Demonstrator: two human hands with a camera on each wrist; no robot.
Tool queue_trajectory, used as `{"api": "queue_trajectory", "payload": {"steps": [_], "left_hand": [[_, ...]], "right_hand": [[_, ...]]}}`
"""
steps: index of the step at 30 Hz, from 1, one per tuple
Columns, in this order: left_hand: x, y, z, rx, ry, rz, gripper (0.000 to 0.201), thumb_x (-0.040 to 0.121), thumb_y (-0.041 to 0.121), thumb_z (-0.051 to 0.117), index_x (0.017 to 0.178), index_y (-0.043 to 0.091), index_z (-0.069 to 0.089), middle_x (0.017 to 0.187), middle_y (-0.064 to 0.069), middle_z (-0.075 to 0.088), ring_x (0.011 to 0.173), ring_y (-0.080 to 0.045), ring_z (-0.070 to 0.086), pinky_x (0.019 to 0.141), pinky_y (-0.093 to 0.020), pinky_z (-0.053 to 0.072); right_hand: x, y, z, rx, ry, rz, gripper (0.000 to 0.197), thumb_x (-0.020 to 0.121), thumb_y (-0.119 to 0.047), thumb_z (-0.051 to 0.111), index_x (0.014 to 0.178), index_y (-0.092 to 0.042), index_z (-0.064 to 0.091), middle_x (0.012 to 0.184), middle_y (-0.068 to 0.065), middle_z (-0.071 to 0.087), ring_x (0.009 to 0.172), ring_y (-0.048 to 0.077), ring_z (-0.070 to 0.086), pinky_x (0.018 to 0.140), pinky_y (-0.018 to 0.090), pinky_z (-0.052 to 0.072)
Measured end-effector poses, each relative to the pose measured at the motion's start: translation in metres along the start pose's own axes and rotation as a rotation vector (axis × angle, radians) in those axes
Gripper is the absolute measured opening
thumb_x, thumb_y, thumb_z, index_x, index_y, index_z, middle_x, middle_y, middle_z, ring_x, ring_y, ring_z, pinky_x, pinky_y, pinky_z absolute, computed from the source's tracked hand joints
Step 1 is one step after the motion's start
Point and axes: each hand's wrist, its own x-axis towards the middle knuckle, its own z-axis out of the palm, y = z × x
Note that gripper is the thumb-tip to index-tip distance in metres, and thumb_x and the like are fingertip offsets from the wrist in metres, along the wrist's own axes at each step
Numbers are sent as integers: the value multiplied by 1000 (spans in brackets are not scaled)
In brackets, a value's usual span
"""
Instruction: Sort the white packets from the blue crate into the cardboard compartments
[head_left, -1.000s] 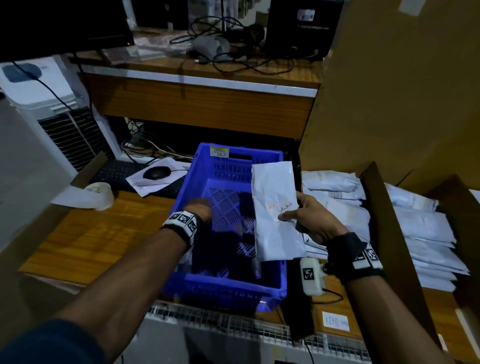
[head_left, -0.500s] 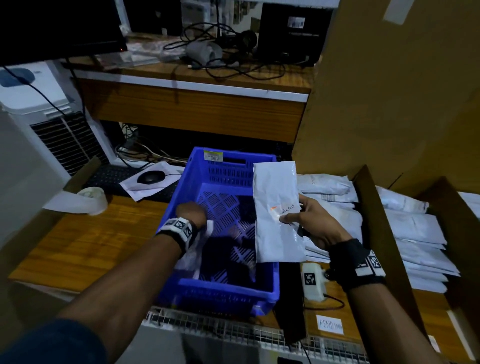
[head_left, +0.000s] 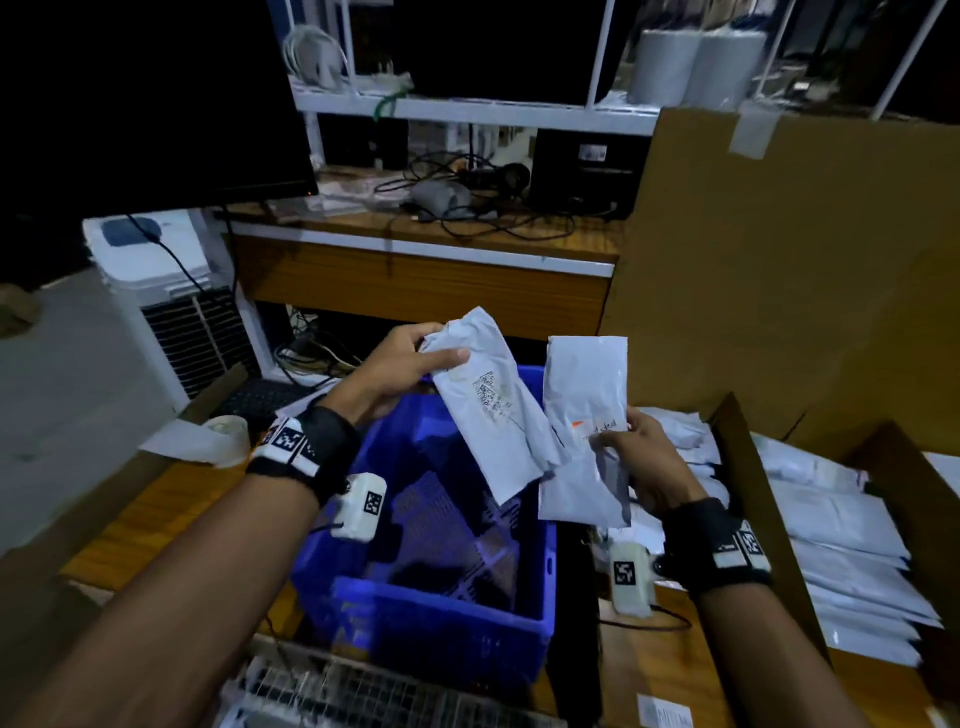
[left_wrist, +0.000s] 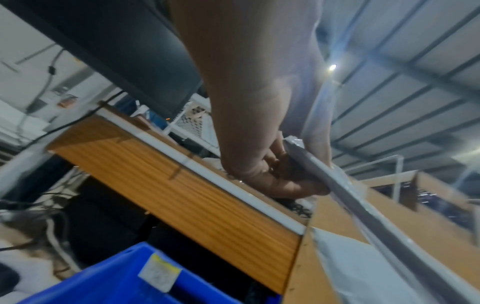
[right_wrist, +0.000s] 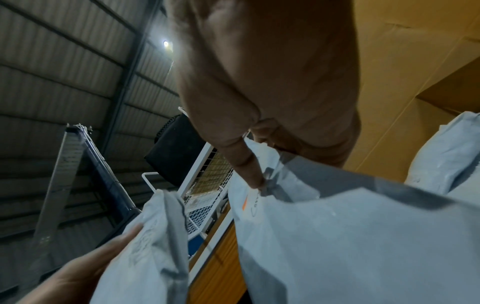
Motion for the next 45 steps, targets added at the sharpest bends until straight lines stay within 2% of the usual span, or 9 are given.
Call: {"api": "queue_trajectory", "payload": {"steps": [12,16,18,21,30,33,37,41,45], "left_hand": [[-27,31,53,135,27,153,37,89,11,85,121,3,69,114,-17,77,100,-27,75,91,-44,61],[-31,35,68,128,46,149,28,94,15,80,119,5,71,110,-12,80,100,-24,77,86,-39,62],[-31,34,70,115,50,118,25,98,17,76,119,5,72,110,-11,80,101,-24,77,88,-39,61],[-34,32,77,64,56,78,25,100,18,73,119,1,71,111,-13,79,99,-23,74,88,-39,58],[-64,61,115,225,478,534,18,102,29,71,107,13,64,96,1,72,87,-18,71,72,-41,59],[-84,68,143,393,489,774,15,104,21,69,109,11,59,101,3,65,88,-13,66,65,-28,57],[-105,37,182,812,112,981,24,86,-7,65,106,5,60,114,-9,61,103,-30,61,83,-40,52],[-121,-5,205,1116,-179,939,29,79,0,65,105,12,60,128,-8,59,111,-30,58,87,-28,42],[-128,-14,219,1198,-151,942,27,82,5,69,105,16,60,126,-5,59,106,-25,55,81,-28,42]], "right_hand": [[-42,-22,10,180,-272,-43,39,101,-29,72,131,-5,67,123,18,75,115,36,73,102,53,57],[-53,-20,2,68,-282,-161,40,98,-7,73,137,-10,64,94,8,79,63,33,65,55,41,49],[-56,-17,-8,69,-302,-166,40,98,-12,75,137,-16,66,100,19,78,62,45,57,53,42,47],[-66,-21,-21,138,-314,-159,38,101,-1,66,138,-9,64,91,9,80,56,15,64,47,23,46],[-58,-4,-60,267,-59,39,25,110,-15,55,132,-10,67,119,9,79,112,32,75,106,58,54],[-57,-3,-70,261,-31,58,23,110,-12,53,127,-9,68,116,11,79,107,32,76,97,49,61],[-68,-13,-85,290,-70,66,19,111,-10,48,106,-7,67,89,21,69,59,10,61,50,20,48],[-86,-17,-96,538,-146,36,43,112,-23,48,148,-2,56,144,21,63,133,36,61,115,52,47],[-102,-14,-106,757,-82,-2,71,109,-61,37,153,-8,53,151,19,57,142,38,53,123,57,35]]}}
